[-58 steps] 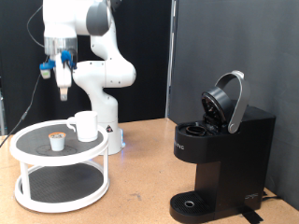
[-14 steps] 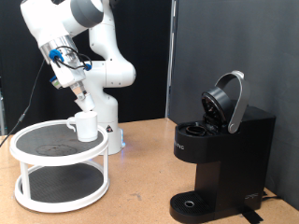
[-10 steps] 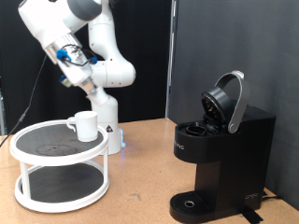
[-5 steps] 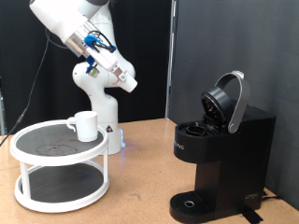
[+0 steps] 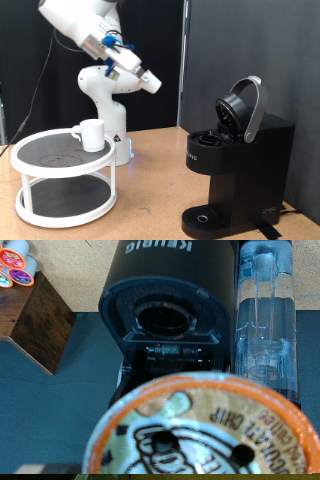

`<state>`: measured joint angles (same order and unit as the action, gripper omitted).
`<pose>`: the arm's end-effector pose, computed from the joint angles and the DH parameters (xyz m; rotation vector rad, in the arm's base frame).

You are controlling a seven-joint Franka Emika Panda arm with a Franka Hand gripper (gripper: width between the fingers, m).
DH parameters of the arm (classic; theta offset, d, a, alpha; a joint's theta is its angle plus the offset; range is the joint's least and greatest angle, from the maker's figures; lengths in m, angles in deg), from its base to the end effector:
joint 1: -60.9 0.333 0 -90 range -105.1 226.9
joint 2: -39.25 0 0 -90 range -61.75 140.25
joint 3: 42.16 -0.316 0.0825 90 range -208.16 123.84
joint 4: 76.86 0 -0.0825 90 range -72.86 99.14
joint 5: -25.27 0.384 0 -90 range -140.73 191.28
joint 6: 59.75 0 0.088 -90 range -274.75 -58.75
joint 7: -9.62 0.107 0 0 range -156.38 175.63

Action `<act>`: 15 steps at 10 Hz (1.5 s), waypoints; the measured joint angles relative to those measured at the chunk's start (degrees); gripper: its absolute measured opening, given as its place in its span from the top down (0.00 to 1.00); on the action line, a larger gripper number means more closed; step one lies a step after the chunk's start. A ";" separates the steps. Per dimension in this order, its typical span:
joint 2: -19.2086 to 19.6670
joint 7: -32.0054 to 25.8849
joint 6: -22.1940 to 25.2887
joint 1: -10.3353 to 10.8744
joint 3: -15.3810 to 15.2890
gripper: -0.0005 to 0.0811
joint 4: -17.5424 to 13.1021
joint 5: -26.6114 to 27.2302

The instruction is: Make a cup of coffee with the keurig machine

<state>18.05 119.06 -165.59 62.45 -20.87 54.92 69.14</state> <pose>0.4294 -0.1084 0.5020 -0.7915 2.3450 0.9125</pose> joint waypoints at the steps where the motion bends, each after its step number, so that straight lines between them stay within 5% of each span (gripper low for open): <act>1: 0.88 1.24 -0.49 0.50 -1.39 0.56 -0.91 -0.02; 8: 6.21 7.31 -8.57 3.08 -10.27 0.56 -5.15 0.78; 15: 7.87 7.66 -13.16 3.41 -13.01 0.56 -3.44 -1.99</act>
<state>25.92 126.72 -178.75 65.86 -33.88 51.48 67.15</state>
